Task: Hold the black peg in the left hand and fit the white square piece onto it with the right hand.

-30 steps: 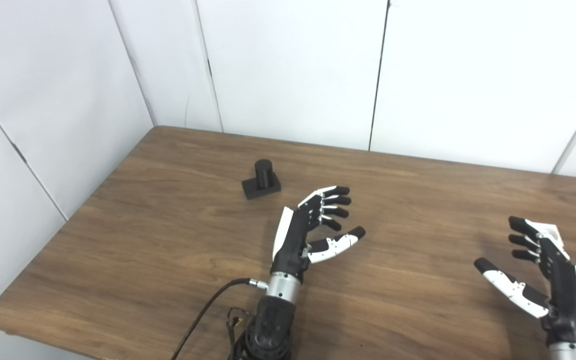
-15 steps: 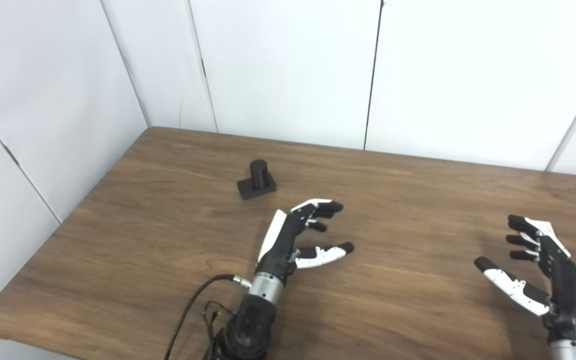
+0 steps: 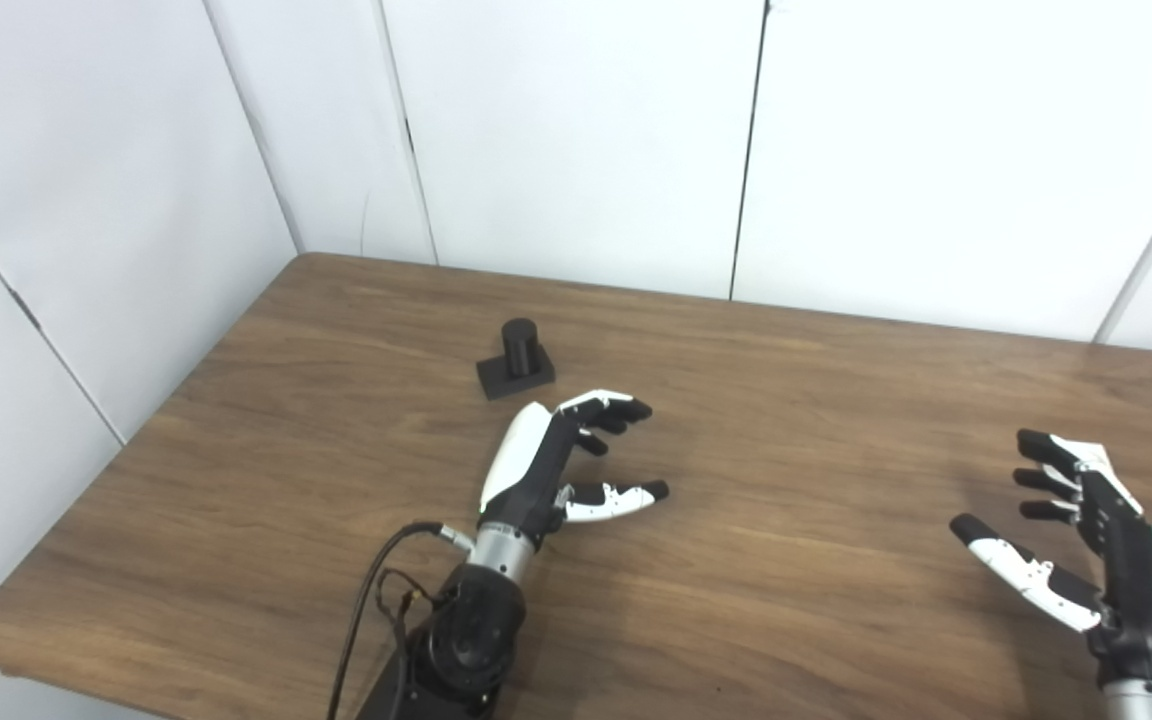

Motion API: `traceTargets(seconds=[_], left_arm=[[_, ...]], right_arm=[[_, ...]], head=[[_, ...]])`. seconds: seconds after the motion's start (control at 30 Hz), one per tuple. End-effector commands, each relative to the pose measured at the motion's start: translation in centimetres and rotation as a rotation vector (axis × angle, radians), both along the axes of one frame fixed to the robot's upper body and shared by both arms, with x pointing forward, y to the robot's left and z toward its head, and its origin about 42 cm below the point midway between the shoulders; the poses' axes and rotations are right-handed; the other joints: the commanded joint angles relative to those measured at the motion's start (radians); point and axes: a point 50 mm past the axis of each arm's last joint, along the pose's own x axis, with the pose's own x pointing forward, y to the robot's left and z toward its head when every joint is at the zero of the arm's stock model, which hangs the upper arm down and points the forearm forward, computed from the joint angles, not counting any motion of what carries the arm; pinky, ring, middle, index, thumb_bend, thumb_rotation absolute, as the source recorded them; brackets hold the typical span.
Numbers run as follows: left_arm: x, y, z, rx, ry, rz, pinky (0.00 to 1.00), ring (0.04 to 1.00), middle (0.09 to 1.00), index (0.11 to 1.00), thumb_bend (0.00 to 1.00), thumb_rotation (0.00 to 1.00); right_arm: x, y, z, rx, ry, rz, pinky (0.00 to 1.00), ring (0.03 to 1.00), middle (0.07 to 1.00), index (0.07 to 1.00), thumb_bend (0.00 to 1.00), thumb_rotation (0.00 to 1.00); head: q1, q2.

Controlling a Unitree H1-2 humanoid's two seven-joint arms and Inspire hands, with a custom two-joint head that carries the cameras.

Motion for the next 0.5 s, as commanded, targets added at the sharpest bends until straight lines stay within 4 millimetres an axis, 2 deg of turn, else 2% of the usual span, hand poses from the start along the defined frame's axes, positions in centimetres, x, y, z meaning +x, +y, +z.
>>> traceTargets(seconds=[0.0,0.17,0.47], left_arm=[[1.2,0.2,3.0,0.052,-0.123,0.013,0.61,0.704,0.726,0.657,0.65,0.08],[1.5,0.8,3.7,0.099,-0.151,0.036,0.60,0.715,0.731,0.653,0.63,0.11],[2.1,1.7,6.0,0.148,-0.235,0.047,0.59,0.715,0.735,0.654,0.63,0.07]], right_arm=[[0.0,-1.3,-0.4,-0.040,-0.013,-0.006,0.62,0.729,0.795,0.769,0.70,0.37],[0.1,-1.4,-0.5,-0.046,-0.009,-0.008,0.62,0.727,0.795,0.767,0.71,0.38],[0.0,-1.3,-0.8,-0.043,0.010,-0.009,0.63,0.732,0.797,0.764,0.71,0.38]], head=[[0.001,0.000],[0.004,-0.001],[0.003,-0.003]])
